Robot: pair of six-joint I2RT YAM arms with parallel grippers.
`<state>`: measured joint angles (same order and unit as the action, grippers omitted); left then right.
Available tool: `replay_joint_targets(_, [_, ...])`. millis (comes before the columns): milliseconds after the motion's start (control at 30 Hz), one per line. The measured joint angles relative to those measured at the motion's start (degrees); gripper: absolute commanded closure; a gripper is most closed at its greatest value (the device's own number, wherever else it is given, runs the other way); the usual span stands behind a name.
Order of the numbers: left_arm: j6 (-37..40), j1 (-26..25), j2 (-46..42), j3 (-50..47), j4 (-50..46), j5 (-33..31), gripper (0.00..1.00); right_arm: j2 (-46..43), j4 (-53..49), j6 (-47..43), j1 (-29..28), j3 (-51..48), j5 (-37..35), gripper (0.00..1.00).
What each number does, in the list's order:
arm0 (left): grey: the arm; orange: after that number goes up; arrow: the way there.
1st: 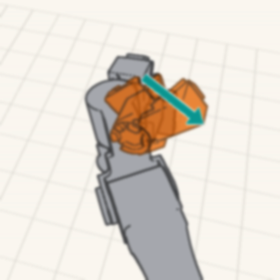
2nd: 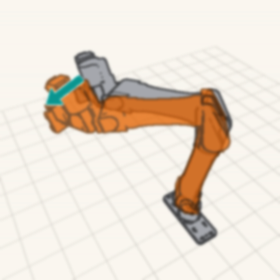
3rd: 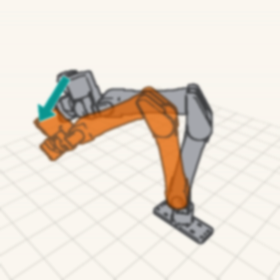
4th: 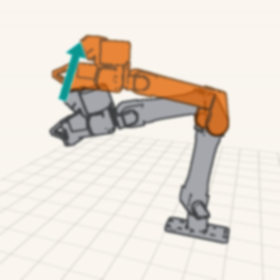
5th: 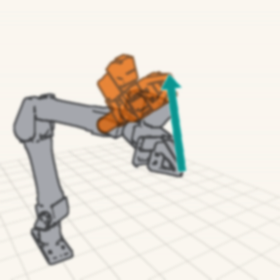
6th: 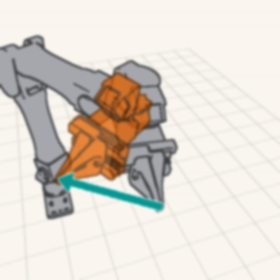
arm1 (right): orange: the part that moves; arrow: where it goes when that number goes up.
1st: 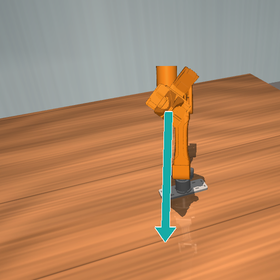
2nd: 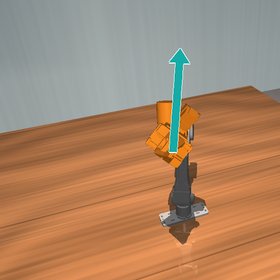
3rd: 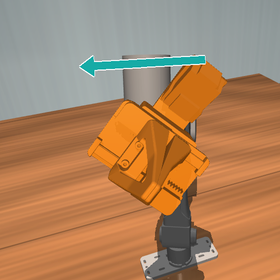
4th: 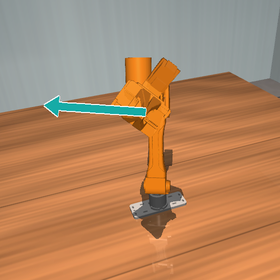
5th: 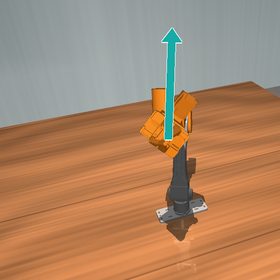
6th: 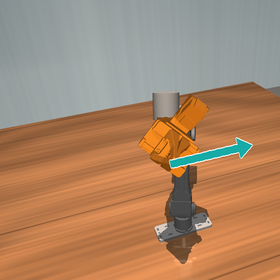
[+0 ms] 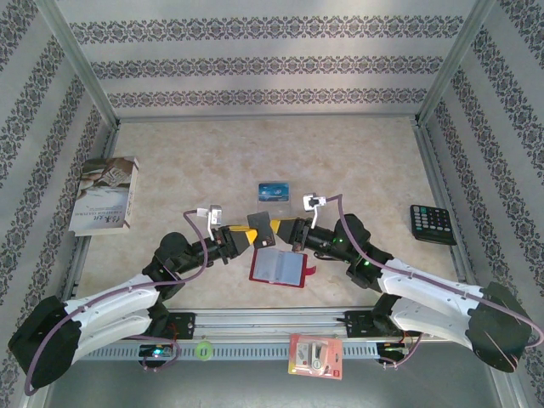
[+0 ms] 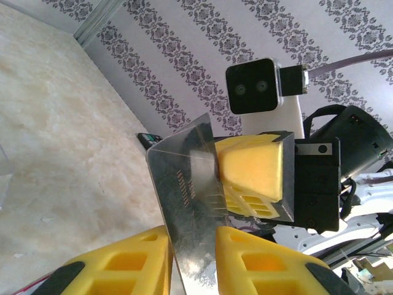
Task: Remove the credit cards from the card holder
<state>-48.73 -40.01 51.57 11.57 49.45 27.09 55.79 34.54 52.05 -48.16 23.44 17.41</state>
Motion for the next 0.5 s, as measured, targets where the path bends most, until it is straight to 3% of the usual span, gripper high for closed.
replay_joint_targets(233, [-1.4,0.0,2.21,0.13,1.73,1.27,1.0,1.33,1.16,0.59,-0.09,-0.39,-0.63,1.0])
replay_joint_targets(367, [0.76,0.0,1.73,3.89,-5.99,2.47,1.0,-2.27,-2.32,0.59,1.64,-1.57,-1.29,0.77])
replay_joint_targets(500, [6.91,0.02,1.44,12.92,-20.44,2.71,1.0,-13.35,-10.82,-0.17,6.19,-3.78,-2.6,0.74])
